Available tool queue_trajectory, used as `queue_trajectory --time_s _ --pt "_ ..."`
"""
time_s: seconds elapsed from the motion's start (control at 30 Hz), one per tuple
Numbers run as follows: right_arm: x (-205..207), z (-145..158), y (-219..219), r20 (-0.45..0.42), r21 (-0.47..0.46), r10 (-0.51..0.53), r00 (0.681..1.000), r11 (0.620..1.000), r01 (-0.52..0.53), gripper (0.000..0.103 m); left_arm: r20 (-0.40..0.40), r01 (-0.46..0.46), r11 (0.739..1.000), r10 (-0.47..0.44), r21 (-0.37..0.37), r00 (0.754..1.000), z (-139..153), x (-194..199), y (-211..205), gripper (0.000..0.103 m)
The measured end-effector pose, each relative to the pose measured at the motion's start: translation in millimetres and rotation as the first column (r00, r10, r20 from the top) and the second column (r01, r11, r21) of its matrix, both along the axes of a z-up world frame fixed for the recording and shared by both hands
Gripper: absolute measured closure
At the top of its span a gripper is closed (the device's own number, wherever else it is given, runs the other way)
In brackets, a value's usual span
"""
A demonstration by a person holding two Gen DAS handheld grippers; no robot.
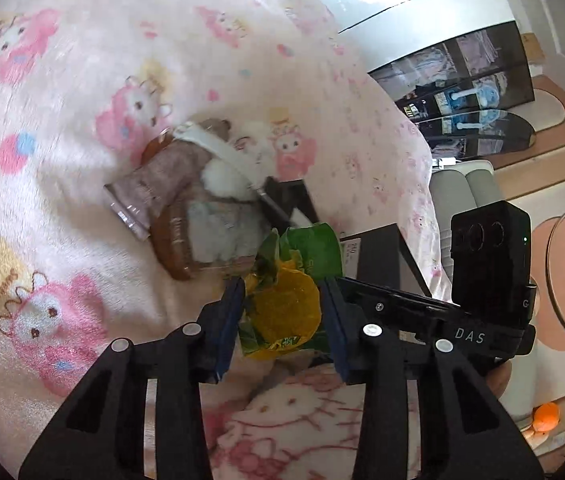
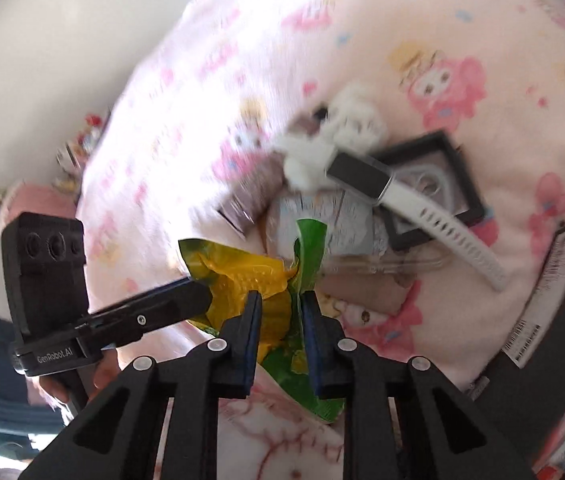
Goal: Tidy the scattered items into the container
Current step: 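Lift the snack bag with both tools and carry it over the white box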
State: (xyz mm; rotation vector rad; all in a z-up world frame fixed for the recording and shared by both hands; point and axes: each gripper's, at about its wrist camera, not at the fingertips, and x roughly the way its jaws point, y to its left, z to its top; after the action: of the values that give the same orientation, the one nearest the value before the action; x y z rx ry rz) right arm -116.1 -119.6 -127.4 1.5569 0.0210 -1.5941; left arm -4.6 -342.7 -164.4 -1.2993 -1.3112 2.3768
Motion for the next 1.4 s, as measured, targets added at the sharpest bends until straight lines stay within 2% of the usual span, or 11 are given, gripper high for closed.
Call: queue_trajectory --time_s 0.2,0.37,0.47,0.57,0.73,0.83,0.93,1.03,1.2,1.33,1.4 --pt "8 69 72 -0.067 -0.124 -0.113 0.991 0.987 0.104 0.085 -0.102 0.106 0.991 -0.115 -0.086 0.988 75 -17 61 0.065" --pt "14 104 141 -0.144 -0.165 -0.244 0.959 0.962 0.22 0.085 -0.149 0.205 0.977 -0.213 -0.066 0.966 96 -33 137 0.063" --pt "26 110 188 -0.185 -0.139 -0.333 0.924 0.94 0.311 0.085 -0.128 0.294 0.954 -0.299 -0.059 0.946 92 -50 187 0.063" --pt "31 96 235 -0.21 -0.11 -0.413 0.886 0.911 0.398 0.085 -0.1 0.393 0.917 -0.398 -0.066 0.912 85 -67 241 0.063" --pt "36 68 314 -0.164 -0.077 -0.554 0.817 0.832 0.549 0.085 -0.028 0.532 0.845 -0.534 -0.056 0.845 63 -95 323 0.063" --pt "39 56 347 -0.159 -0.04 -0.601 0.783 0.797 0.603 0.085 0.019 0.585 0.81 -0.585 -0.039 0.811 42 -107 356 0.063" --pt "41 49 363 -0.157 -0.002 -0.63 0.761 0.771 0.637 0.084 0.07 0.612 0.791 -0.61 -0.007 0.79 15 -109 371 0.06" --pt "40 36 364 -0.172 0.038 -0.636 0.752 0.758 0.651 0.084 0.146 0.621 0.782 -0.609 -0.056 0.78 0 -107 377 0.058" --pt "41 27 377 -0.157 0.027 -0.68 0.716 0.722 0.692 0.084 0.122 0.546 0.836 -0.537 -0.054 0.835 6 -104 363 0.058" --pt "45 46 389 -0.187 -0.044 -0.71 0.679 0.696 0.716 0.084 0.115 0.471 0.871 -0.459 -0.136 0.881 14 -99 352 0.058" --pt "45 50 387 -0.176 -0.065 -0.702 0.69 0.708 0.703 0.084 0.116 0.457 0.876 -0.443 -0.153 0.889 16 -97 350 0.058"
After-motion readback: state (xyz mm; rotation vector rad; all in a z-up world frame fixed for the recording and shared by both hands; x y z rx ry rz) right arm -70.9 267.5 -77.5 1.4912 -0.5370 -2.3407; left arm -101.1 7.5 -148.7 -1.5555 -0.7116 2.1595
